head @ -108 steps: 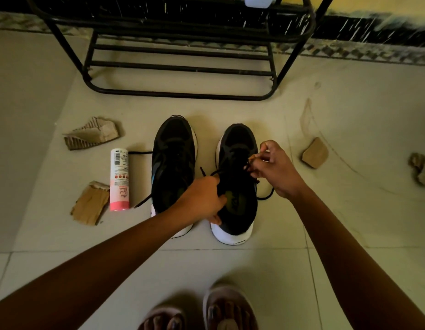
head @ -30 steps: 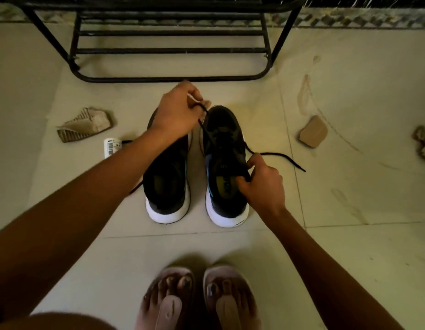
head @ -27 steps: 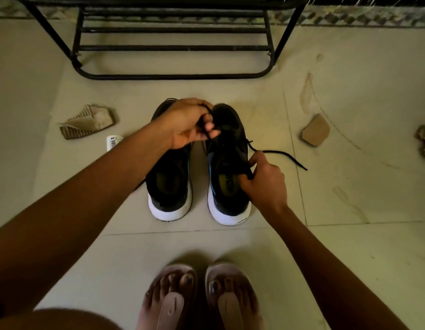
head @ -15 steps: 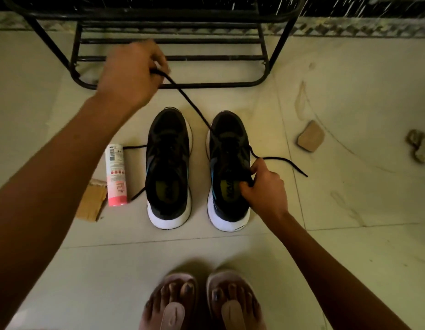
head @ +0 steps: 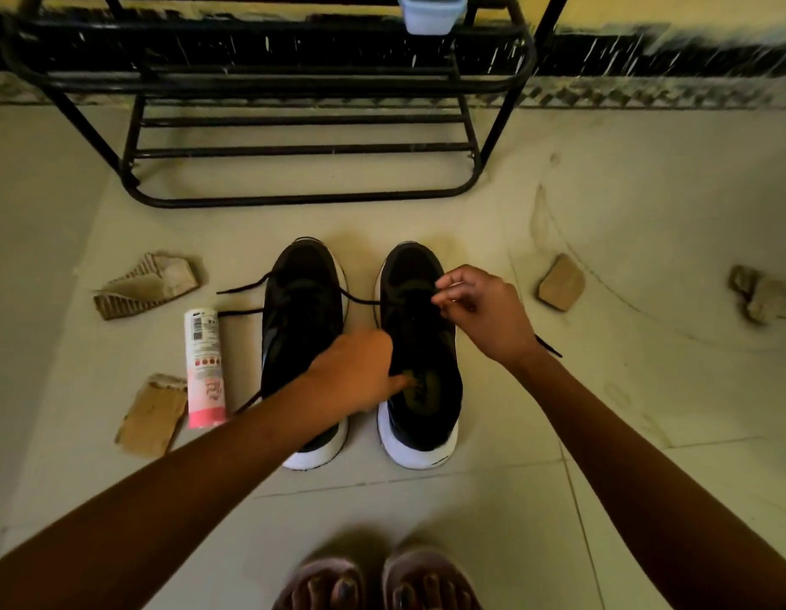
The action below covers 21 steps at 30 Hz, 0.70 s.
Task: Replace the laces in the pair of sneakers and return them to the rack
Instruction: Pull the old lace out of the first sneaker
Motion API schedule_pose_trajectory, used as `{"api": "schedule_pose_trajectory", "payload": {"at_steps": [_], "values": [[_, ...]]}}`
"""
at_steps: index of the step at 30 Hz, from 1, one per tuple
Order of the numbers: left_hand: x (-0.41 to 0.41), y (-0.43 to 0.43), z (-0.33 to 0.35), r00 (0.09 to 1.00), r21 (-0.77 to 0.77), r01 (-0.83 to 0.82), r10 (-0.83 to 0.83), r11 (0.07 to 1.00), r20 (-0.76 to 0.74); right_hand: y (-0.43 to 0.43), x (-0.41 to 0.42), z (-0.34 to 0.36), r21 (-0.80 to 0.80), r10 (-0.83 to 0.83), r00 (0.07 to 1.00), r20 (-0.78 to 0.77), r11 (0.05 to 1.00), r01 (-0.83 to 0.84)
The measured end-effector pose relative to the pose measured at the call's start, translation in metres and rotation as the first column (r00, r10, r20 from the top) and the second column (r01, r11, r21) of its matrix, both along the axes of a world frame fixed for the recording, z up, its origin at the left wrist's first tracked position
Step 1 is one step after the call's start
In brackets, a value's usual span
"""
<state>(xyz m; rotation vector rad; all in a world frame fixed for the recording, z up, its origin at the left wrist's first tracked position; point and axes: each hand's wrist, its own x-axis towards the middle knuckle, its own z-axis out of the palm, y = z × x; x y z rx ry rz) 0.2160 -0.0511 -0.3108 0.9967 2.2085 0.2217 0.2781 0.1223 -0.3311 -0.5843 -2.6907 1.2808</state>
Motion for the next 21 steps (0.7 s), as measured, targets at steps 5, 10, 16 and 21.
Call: {"api": "schedule_pose_trajectory", "payload": {"at_steps": [5,10,16,21], "values": [[0.006,-0.001,-0.003,0.960,0.077,-0.199,0.179,0.977,0.216,-0.002,0.000,0.001,0.079,0.043,0.998,0.054,0.996,-0.048],[0.007,-0.001,-0.004,0.936,0.098,-0.253,0.218,0.962,0.275,-0.003,0.004,0.003,-0.072,-0.001,0.993,0.117,0.997,0.009],[0.005,0.001,-0.008,0.941,0.028,-0.239,0.224,0.971,0.253,-0.005,0.000,0.001,-0.034,-0.013,0.997,0.080,0.999,0.015],[0.008,0.001,-0.010,0.920,0.005,-0.283,0.270,0.959,0.284,-0.018,-0.001,0.000,0.081,-0.005,0.998,0.058,0.997,0.000]]}}
